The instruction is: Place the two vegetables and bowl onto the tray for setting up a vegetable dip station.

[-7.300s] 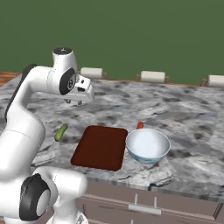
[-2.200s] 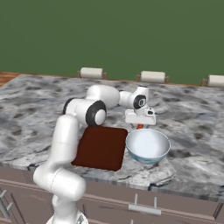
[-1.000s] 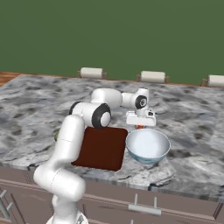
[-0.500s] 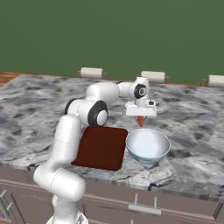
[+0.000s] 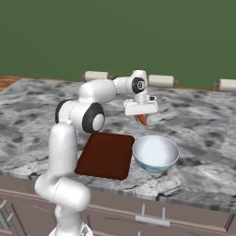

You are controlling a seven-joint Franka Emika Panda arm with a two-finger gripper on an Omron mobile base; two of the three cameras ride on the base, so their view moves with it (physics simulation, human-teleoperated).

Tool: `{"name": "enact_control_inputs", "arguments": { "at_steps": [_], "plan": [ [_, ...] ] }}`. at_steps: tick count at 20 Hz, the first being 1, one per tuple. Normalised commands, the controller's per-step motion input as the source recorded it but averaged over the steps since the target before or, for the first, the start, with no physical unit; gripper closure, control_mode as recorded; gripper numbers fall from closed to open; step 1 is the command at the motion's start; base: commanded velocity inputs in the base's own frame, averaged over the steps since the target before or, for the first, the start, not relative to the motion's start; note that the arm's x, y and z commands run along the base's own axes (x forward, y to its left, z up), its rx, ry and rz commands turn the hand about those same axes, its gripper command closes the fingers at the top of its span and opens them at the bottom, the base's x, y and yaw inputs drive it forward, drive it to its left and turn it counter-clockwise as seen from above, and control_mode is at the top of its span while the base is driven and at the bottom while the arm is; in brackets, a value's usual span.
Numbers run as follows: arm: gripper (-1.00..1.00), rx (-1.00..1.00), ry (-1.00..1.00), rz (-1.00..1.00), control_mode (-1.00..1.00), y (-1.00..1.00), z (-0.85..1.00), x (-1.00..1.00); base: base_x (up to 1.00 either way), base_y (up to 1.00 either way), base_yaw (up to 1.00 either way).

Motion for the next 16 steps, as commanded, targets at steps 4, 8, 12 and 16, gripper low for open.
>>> {"name": "enact_control_inputs", "arguments": {
  "at_steps": [4, 8, 12, 16],
  "plan": [
    [1.00, 0.00, 0.00, 0.45, -1.00, 0.55, 0.15, -0.62, 0.00, 0.00, 0.00],
    [1.00, 0.00, 0.02, 0.48, -1.00, 0.41, 0.17, -0.83, 0.00, 0.00, 0.00],
    [1.00, 0.07, 0.06, 0.45, -1.00, 0.25, 0.29, -0.84, 0.00, 0.00, 0.00],
    [1.00, 0.19, 0.08, 0.33, -1.00, 0.24, 0.54, -0.70, 0.00, 0.00, 0.00]
  ]
}}
